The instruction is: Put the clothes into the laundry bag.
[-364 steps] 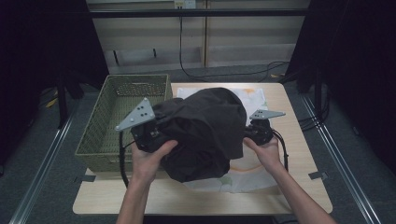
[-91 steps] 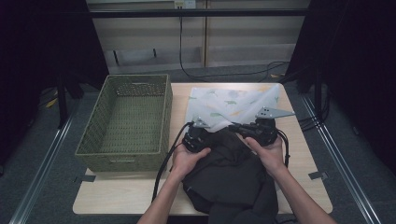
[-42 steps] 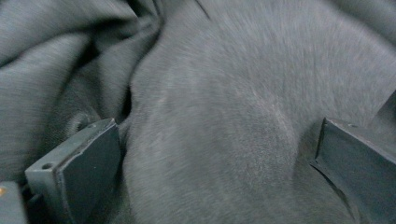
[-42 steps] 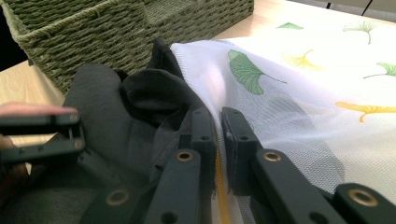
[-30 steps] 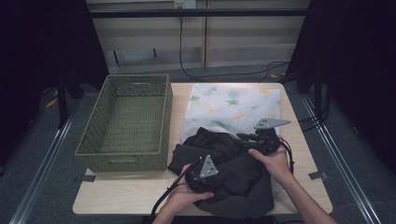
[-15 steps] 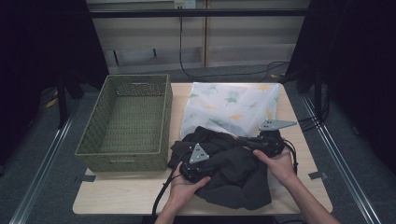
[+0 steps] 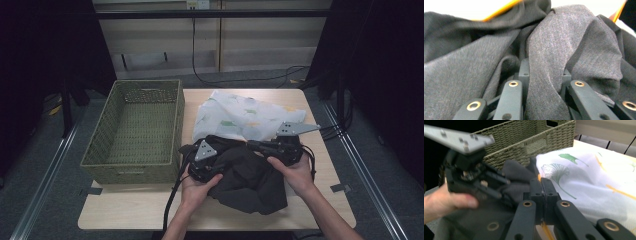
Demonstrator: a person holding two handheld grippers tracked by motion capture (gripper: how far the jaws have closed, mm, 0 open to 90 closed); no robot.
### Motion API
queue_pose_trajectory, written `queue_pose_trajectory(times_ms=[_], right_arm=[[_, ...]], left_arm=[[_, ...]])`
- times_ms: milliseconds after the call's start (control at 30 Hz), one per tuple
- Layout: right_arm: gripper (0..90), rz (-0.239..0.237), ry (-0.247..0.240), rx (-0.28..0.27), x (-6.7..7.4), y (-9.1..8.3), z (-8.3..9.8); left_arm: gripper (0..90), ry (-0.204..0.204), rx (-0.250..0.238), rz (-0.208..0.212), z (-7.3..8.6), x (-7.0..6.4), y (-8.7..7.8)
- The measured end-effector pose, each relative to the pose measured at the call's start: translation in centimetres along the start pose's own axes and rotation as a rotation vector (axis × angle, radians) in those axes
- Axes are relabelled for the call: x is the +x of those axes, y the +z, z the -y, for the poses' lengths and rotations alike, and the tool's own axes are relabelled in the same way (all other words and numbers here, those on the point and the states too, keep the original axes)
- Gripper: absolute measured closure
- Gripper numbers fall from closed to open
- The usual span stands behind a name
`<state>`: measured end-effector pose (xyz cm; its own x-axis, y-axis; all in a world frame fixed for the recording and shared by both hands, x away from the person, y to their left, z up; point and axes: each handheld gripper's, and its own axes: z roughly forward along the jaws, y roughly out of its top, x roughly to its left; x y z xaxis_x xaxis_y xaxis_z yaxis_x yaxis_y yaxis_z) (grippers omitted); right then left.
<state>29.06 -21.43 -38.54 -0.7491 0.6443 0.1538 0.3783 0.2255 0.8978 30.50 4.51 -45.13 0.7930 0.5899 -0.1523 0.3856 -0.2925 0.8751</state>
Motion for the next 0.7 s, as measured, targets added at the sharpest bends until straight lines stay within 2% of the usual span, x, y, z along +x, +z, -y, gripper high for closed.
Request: queue_pose_trajectory(times_ms=[100, 167, 200, 233, 300, 367, 400, 467, 500, 533, 567, 633, 700], right_arm=[[89.7, -0.001, 0.008, 0.004, -0.1, 0.1, 0.3], [89.7, -0.003, 0.017, 0.006, -0.1, 0.3, 0.5], [89.8, -0.002, 0.026, -0.005, 0.1, 0.4, 0.2], [89.8, -0.002, 0.026, -0.005, 0.1, 0.4, 0.2], [89.8, -0.026, 0.024, -0.039, 0.7, 0.5, -0.9], [89.8, -0.039, 0.012, -0.054, 1.2, 0.5, -1.7], [89.8, -0.039, 0.012, -0.054, 1.2, 0.5, -1.7], [89.8, -0.059, 0.004, -0.089, 2.1, 0.1, -3.1], [89.8, -0.063, 0.000, -0.100, 2.3, -0.1, -3.6], [89.8, -0.063, 0.000, -0.100, 2.3, -0.1, -3.6], [89.8, -0.072, -0.003, -0.117, 2.8, -0.5, -4.3], [89.8, -0.077, -0.008, -0.121, 3.2, -0.8, -4.5], [89.8, -0.072, -0.018, -0.110, 3.3, -0.8, -4.4]], left_arm=[[73.4, -0.030, -0.034, -0.001, -0.7, 0.4, -0.3], [73.6, -0.020, -0.040, -0.034, -1.5, 0.6, -0.5], [73.9, -0.025, -0.061, -0.041, -2.1, 0.7, -0.3], [73.9, -0.025, -0.061, -0.041, -2.1, 0.7, -0.3], [74.0, -0.046, -0.080, -0.035, -3.2, 1.2, -0.2], [74.0, -0.041, -0.084, -0.048, -3.8, 1.1, -0.1], [74.0, -0.041, -0.084, -0.048, -3.8, 1.1, -0.1], [74.0, -0.016, -0.069, -0.073, -3.9, 1.0, 0.3], [74.0, -0.032, -0.067, -0.083, -3.6, 1.1, 1.2], [74.0, -0.032, -0.067, -0.083, -3.6, 1.1, 1.2], [74.0, -0.037, -0.057, -0.090, -3.3, 1.2, 1.7], [74.0, -0.055, -0.041, -0.100, -2.6, 1.3, 2.6], [74.0, -0.073, -0.031, -0.087, -2.1, 1.5, 3.0]])
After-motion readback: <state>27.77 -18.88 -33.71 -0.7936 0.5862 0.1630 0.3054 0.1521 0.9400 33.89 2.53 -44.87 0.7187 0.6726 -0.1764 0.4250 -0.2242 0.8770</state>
